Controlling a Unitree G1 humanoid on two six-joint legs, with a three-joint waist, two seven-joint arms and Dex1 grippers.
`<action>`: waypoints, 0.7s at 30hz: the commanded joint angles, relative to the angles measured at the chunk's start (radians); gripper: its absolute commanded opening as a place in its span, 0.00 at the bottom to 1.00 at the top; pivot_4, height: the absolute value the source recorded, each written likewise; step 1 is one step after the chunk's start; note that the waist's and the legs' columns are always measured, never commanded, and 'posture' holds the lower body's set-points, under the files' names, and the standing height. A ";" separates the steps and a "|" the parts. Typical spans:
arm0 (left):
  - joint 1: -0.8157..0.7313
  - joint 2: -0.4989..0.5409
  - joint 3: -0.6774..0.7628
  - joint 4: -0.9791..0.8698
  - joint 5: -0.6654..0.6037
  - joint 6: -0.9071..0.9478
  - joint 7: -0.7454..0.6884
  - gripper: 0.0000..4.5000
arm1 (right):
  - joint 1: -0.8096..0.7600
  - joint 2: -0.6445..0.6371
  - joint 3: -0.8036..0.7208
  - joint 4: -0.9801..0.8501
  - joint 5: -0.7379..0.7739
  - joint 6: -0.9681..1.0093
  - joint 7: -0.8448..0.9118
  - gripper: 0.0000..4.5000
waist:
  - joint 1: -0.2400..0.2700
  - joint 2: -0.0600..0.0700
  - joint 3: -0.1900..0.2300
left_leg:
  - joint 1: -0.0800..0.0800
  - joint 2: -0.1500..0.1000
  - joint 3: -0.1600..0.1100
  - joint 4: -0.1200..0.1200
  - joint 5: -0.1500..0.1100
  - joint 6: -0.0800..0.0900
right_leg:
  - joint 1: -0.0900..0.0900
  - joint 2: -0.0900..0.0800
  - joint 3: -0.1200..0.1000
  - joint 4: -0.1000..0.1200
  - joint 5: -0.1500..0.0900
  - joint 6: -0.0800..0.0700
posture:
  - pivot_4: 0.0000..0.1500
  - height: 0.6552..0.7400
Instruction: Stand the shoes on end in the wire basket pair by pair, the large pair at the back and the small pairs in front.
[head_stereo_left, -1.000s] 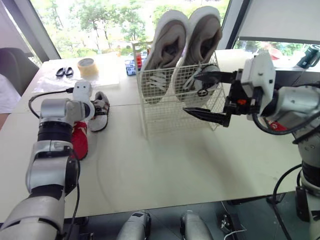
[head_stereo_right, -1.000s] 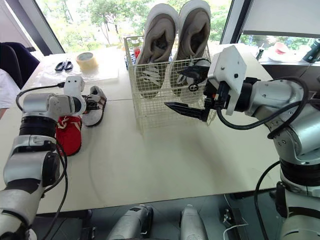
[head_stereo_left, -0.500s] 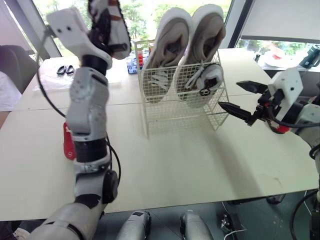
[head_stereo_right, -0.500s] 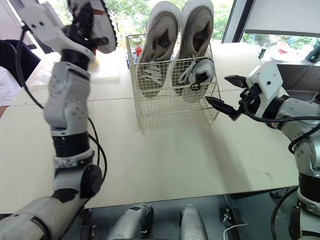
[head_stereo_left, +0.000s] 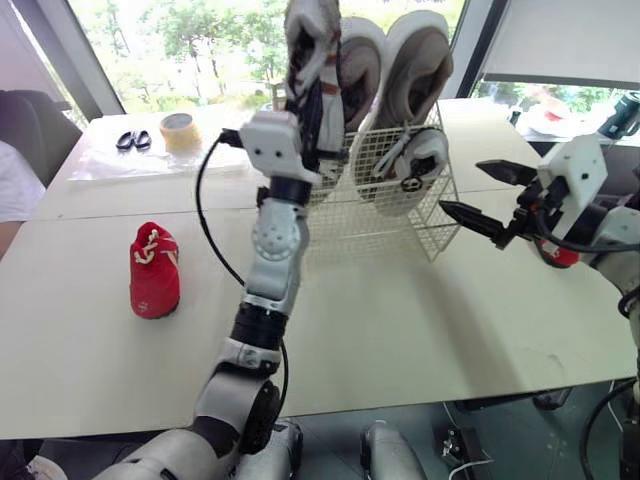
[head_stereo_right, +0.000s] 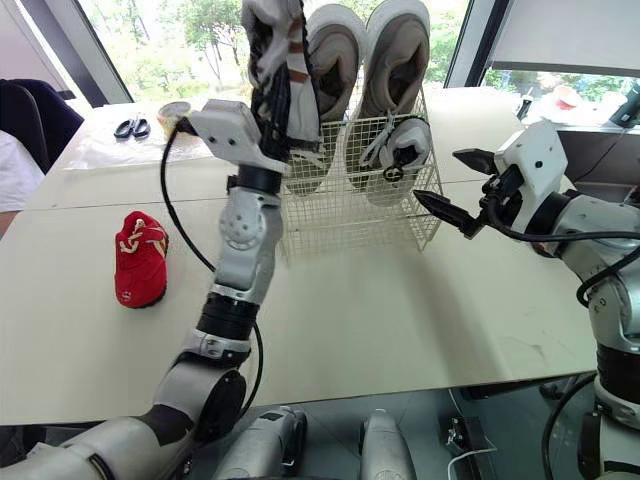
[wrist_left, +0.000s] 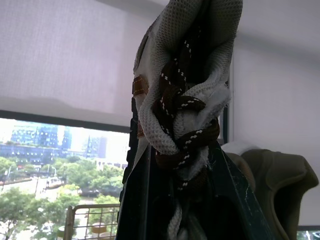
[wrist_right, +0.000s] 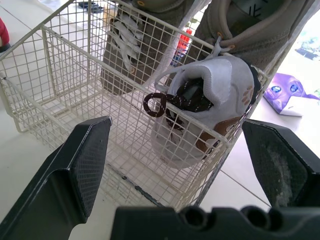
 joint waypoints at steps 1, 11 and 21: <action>0.002 -0.016 -0.027 0.029 0.079 -0.125 0.053 0.00 | -0.001 -0.028 -0.044 -0.055 0.015 0.014 -0.011 1.00 | 0.000 0.000 0.000 | 0.000 0.000 0.000 0.000 0.000 0.000 | 0.000 0.000 0.000 0.000 0.000 0.000 | 1.00 1.00; -0.005 -0.011 -0.057 0.365 0.271 -0.336 0.255 0.00 | 0.006 -0.046 -0.063 -0.085 0.033 0.049 -0.013 1.00 | 0.003 0.000 0.000 | 0.000 0.000 0.000 0.001 0.000 0.001 | 0.001 0.000 0.000 0.000 0.001 0.001 | 1.00 1.00; 0.027 -0.019 -0.055 0.455 0.193 -0.370 0.184 0.65 | 0.011 -0.050 -0.061 -0.083 0.032 0.045 -0.007 1.00 | 0.006 0.000 -0.002 | 0.000 0.000 0.000 0.002 -0.001 0.001 | 0.002 0.000 0.000 0.000 0.001 0.002 | 1.00 1.00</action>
